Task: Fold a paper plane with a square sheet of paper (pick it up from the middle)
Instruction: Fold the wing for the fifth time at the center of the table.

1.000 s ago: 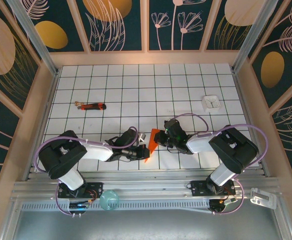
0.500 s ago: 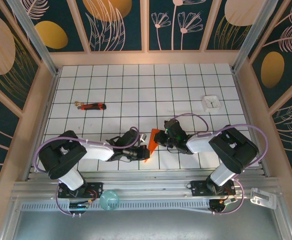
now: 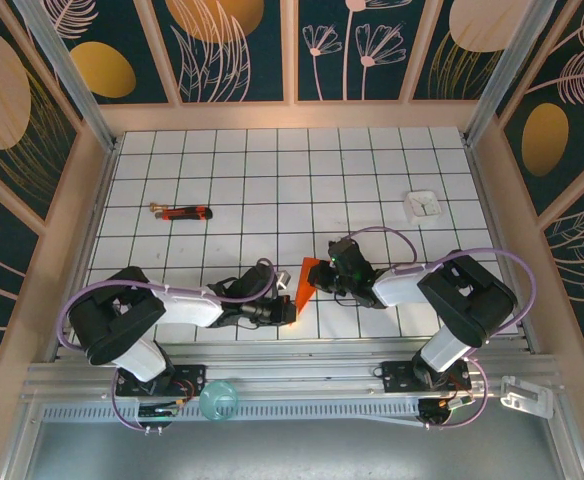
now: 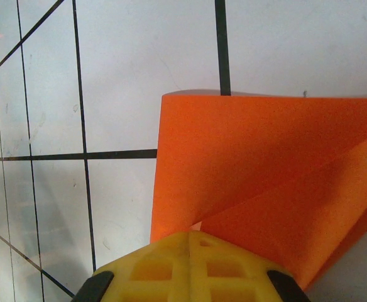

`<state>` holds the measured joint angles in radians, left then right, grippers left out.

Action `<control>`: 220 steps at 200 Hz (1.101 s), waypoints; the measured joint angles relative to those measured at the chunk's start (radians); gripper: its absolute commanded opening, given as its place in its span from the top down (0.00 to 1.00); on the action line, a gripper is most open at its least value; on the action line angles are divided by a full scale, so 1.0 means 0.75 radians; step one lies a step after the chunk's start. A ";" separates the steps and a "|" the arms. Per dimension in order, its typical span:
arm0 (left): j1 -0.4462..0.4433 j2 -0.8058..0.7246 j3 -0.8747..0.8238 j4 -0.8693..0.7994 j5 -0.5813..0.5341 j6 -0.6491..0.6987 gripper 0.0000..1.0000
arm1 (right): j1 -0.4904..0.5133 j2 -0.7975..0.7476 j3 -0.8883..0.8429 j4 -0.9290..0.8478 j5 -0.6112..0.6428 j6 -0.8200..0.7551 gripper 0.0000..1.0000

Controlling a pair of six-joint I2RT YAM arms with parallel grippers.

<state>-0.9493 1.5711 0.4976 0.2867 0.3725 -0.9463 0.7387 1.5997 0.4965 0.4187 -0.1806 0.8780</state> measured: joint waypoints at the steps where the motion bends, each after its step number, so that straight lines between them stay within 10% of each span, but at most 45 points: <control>1: -0.001 0.000 0.000 0.000 0.000 0.000 1.00 | 0.000 0.000 0.000 0.001 0.000 0.000 1.00; 220: 0.060 -0.129 0.099 -0.149 0.116 0.074 0.96 | 0.000 0.007 0.008 -0.001 0.001 0.000 1.00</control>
<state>-0.9043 1.4746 0.5716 0.1749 0.4599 -0.8909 0.7387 1.6047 0.5022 0.4183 -0.1802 0.8780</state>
